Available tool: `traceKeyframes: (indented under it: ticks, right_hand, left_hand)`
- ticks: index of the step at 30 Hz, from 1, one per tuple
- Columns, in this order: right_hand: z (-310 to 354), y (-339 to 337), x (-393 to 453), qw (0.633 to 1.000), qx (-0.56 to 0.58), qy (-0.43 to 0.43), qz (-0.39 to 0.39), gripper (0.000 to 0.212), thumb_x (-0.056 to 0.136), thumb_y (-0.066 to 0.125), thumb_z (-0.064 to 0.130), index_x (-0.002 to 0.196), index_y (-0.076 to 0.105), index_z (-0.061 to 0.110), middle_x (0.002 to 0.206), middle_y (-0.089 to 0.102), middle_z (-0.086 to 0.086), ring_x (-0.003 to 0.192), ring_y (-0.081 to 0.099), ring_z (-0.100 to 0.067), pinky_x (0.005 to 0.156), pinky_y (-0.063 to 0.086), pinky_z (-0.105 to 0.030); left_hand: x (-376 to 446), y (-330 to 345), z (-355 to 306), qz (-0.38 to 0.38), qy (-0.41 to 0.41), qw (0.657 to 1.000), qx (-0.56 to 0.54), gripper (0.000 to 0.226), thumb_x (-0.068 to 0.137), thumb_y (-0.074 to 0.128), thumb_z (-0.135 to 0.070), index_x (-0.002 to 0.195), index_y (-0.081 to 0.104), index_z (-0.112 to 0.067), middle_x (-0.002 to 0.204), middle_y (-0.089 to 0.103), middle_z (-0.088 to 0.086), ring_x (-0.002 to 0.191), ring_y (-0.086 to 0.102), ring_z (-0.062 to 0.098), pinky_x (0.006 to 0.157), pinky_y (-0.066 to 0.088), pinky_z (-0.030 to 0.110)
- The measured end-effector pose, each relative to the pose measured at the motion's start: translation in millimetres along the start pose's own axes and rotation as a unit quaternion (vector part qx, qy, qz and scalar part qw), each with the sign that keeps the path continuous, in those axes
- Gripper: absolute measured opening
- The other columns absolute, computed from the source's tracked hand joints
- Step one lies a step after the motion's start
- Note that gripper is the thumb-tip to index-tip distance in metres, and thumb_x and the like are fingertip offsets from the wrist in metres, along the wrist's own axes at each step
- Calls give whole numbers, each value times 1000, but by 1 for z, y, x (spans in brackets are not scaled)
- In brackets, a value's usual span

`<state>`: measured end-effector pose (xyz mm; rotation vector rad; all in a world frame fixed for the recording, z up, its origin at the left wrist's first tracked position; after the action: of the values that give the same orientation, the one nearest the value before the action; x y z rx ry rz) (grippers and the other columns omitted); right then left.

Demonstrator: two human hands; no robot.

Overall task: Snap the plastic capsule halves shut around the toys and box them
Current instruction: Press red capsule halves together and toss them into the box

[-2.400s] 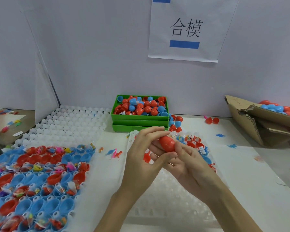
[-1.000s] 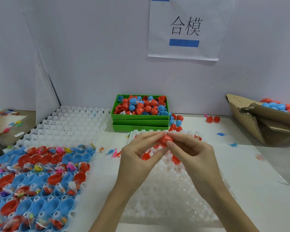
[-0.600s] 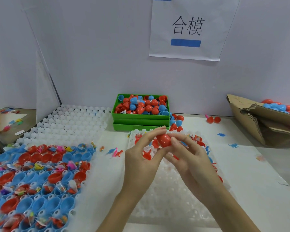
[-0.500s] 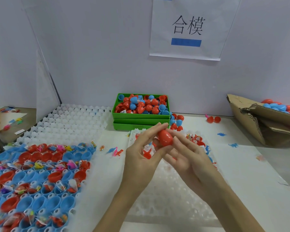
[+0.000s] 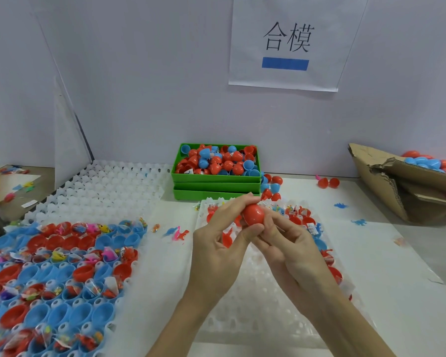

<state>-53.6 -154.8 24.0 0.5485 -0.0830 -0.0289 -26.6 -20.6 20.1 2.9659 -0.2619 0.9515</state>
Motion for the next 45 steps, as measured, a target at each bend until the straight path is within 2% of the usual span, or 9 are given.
traceKeyframes:
  ticks: [8,13,19,22,27,32,39,43,45]
  right_hand:
    - [3,1,4,998,50,31,31,45,84,82,23,125,74,7,134,68,-16,125,66,-31,101,56,-36]
    - [6,-1,4,993,53,49,95,53,81,85,31,125,73,4,134,68,-18,128,64,-31,96,58,-32]
    - [-1,1,2,976,119,74,166,39,93,76,27,123,72,1,123,68,-14,122,63,-25,118,41,-49]
    - [-5,4,0,981,103,59,152,32,103,59,26,118,76,4,116,71,-10,113,67,-21,107,52,-38]
    - [-15,9,-2,990,96,58,89,46,111,39,23,108,78,-1,109,72,-19,107,71,-25,95,58,-34]
    - [-17,10,-3,993,88,39,65,48,111,37,20,102,80,0,100,74,-17,98,73,-22,87,59,-32]
    - [-15,8,-1,994,78,14,71,40,103,50,26,104,78,-3,103,75,-19,102,74,-25,91,58,-31]
    - [-5,2,1,990,-114,-73,38,39,98,62,29,130,71,10,124,74,-7,120,69,-23,101,56,-34]
    - [2,0,0,947,-280,-155,-16,42,93,66,33,134,67,25,122,75,8,116,70,-12,99,57,-30]
  left_hand:
    - [5,-1,-1,10,-32,997,-63,42,92,74,-24,133,70,-33,134,69,-15,133,59,5,101,48,13]
    - [7,-5,-4,13,-20,998,-51,40,89,77,-42,129,71,-35,135,69,-10,136,57,15,104,50,20]
    - [5,-1,-3,7,-17,999,-50,42,88,81,-24,127,69,-27,137,67,-7,135,58,18,105,50,22]
    - [3,1,-4,2,-19,1000,-22,43,90,76,-32,133,66,-31,135,67,-12,133,59,15,105,51,23]
    - [-2,5,-7,-17,2,999,42,31,92,65,-52,121,63,-40,117,66,-24,119,64,11,96,55,20]
    - [-1,7,-6,-22,6,999,35,29,95,64,-43,123,65,-34,115,67,-20,117,65,12,95,53,19]
    - [1,5,-3,12,-19,1000,-14,33,98,63,-34,127,68,-18,120,69,-7,120,64,24,98,57,33]
    - [3,5,4,76,-63,993,-63,36,108,51,-21,143,60,-26,143,62,-7,140,53,17,110,49,28]
    - [3,7,3,92,-101,985,-107,40,110,47,-24,147,57,-36,150,56,-13,144,49,10,113,44,23]
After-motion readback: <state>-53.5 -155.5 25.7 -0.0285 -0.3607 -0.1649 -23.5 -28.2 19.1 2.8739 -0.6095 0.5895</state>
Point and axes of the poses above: each hand's wrist, its own x-axis towards the middle knuckle, its own y-axis out of the palm, z = x × y, the point moved 2 cm from there along x, towards the middle knuckle
